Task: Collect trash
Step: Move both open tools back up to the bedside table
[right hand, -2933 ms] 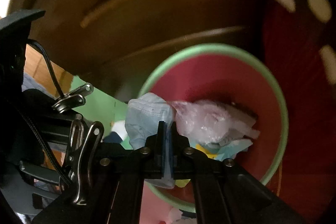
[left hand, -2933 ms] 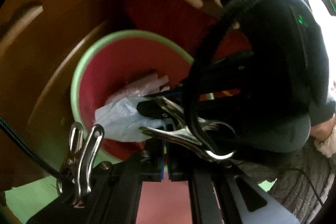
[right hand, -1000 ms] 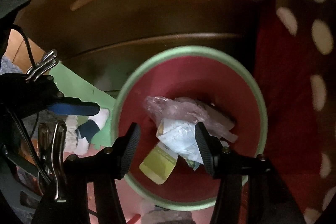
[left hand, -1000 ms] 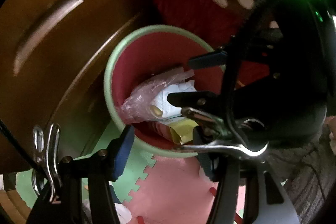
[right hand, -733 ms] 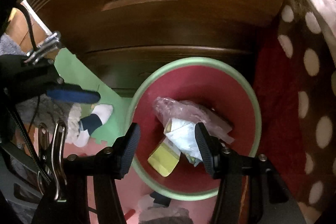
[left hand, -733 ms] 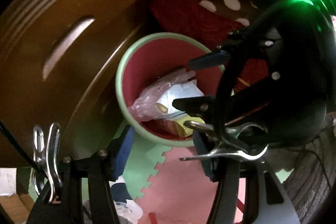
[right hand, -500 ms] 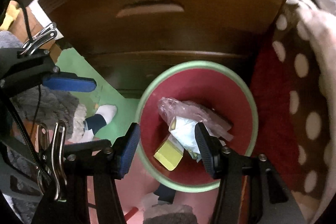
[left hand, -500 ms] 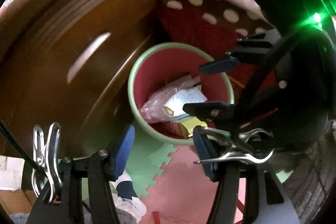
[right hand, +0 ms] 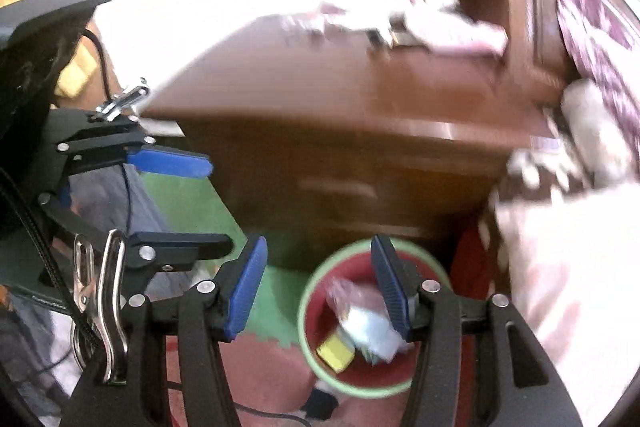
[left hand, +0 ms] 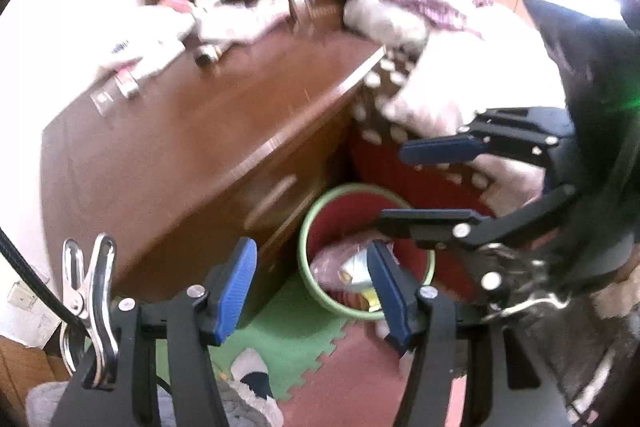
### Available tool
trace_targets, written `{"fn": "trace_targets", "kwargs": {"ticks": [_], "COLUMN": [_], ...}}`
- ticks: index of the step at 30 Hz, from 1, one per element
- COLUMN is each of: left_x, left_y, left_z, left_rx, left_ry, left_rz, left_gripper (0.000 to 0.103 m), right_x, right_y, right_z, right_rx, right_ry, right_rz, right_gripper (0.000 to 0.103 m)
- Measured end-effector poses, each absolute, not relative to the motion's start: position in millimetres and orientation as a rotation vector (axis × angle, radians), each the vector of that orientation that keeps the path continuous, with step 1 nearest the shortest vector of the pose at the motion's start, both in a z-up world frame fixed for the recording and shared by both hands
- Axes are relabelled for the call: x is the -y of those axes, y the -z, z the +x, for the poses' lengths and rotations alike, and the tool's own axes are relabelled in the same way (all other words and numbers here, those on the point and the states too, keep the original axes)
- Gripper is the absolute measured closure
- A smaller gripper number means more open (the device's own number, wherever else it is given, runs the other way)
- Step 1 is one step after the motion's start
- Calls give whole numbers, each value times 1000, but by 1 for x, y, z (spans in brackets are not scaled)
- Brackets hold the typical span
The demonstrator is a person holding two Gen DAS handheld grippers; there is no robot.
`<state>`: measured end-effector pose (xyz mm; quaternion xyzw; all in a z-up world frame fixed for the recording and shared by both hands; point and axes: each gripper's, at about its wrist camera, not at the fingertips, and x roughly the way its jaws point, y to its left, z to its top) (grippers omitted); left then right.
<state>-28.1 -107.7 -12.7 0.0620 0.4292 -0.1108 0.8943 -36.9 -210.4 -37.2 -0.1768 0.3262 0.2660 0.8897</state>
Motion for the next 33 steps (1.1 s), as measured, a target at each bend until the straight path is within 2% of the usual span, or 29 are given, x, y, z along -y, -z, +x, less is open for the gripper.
{"fn": "trace_targets", "kwargs": {"ticks": [8,14,33], "left_x": [76,39,-30], "left_y": [-45,-48,-41], "left_z": [-30,-1,83], "left_rx": [-705,-647,-617], "left_ry": [107,32,-70], "left_rz": [134,15,-136], "left_gripper": [42,42,42], "right_x": [188,191,158], "right_y": [-7,-12,-14], "right_z": [-22,-1,96], "right_rx": [-588,-436,-452], "right_ry": [-664,-652,-510], "right_rz": [-248,-174,-64], "right_gripper": [48,48,47]}}
